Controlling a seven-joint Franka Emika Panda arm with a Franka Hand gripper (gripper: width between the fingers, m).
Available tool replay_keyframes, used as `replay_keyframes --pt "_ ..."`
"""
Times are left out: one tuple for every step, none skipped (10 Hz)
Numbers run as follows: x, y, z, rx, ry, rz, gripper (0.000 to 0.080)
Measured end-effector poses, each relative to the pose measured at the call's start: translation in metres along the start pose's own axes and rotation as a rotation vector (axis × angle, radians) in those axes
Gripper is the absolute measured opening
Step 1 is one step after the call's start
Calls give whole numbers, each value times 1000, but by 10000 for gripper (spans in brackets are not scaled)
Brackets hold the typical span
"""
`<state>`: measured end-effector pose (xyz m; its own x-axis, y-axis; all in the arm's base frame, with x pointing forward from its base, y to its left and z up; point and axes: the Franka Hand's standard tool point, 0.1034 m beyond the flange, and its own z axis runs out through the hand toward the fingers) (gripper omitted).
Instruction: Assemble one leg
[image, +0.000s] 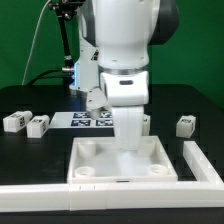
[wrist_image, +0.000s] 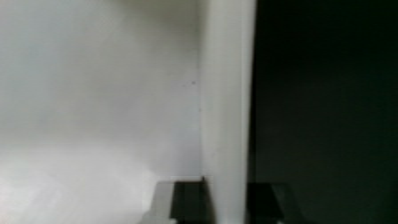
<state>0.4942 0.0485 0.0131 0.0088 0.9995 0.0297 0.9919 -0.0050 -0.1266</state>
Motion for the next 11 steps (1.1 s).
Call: replay_keyframes --pt "12 6 -2 -4 6 9 73" --pt "20 8 -2 5 6 11 73" --pt "25 8 -2 11 5 21 73" --pt "27 9 0 13 7 17 73" --pt "28 9 0 13 7 17 73" --pt "28 9 0 13 8 17 73" --pt "29 9 0 13 8 14 73" --pt "30 9 0 13 8 13 73" --pt "30 9 0 15 8 13 73" --pt "30 9 0 16 8 14 73" --pt "30 9 -1 25 5 13 73"
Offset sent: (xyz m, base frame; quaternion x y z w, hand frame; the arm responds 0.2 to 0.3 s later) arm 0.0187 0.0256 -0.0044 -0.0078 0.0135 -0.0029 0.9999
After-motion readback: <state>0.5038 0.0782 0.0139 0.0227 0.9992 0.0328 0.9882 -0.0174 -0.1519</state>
